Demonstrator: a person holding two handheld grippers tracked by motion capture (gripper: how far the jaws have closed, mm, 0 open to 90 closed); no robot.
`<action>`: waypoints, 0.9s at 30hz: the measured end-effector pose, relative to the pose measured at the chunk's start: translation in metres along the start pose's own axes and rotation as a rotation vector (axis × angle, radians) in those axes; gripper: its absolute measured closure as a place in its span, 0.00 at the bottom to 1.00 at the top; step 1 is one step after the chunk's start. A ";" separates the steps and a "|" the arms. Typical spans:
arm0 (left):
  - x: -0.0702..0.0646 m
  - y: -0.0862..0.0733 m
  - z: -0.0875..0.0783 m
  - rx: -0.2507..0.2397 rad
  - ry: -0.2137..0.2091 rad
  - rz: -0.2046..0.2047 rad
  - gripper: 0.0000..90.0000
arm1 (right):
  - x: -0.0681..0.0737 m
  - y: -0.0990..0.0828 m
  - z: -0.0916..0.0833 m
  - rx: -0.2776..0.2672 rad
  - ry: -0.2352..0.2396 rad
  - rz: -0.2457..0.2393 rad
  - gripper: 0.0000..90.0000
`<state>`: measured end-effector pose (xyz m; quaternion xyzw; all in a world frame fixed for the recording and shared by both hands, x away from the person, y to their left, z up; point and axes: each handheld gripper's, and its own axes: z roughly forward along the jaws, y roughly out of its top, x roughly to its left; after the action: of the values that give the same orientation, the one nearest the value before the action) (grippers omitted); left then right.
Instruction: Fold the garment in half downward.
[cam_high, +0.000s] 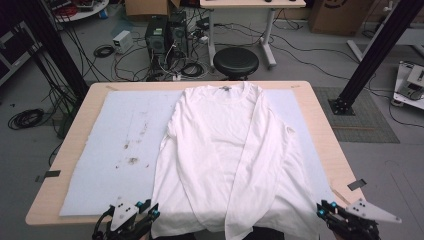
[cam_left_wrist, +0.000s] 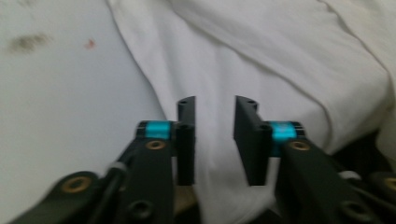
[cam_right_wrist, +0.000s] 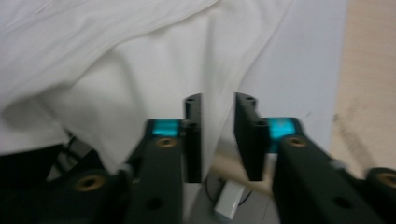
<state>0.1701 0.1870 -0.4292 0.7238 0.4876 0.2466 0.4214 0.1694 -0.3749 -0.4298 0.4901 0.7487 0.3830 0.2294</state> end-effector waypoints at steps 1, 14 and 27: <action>0.005 0.006 0.008 -0.004 0.007 -0.016 0.65 | -0.004 0.006 0.008 -0.007 -0.017 0.003 0.74; 0.017 0.010 0.059 0.109 0.010 -0.010 0.97 | -0.015 0.026 0.062 0.098 0.001 -0.010 1.00; -0.004 -0.013 -0.002 0.072 -0.070 -0.024 0.82 | 0.001 -0.008 -0.015 0.034 0.084 -0.028 0.95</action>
<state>0.1611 0.1864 -0.4389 0.7408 0.4895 0.1983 0.4150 0.1538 -0.3807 -0.4272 0.4667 0.7708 0.3874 0.1949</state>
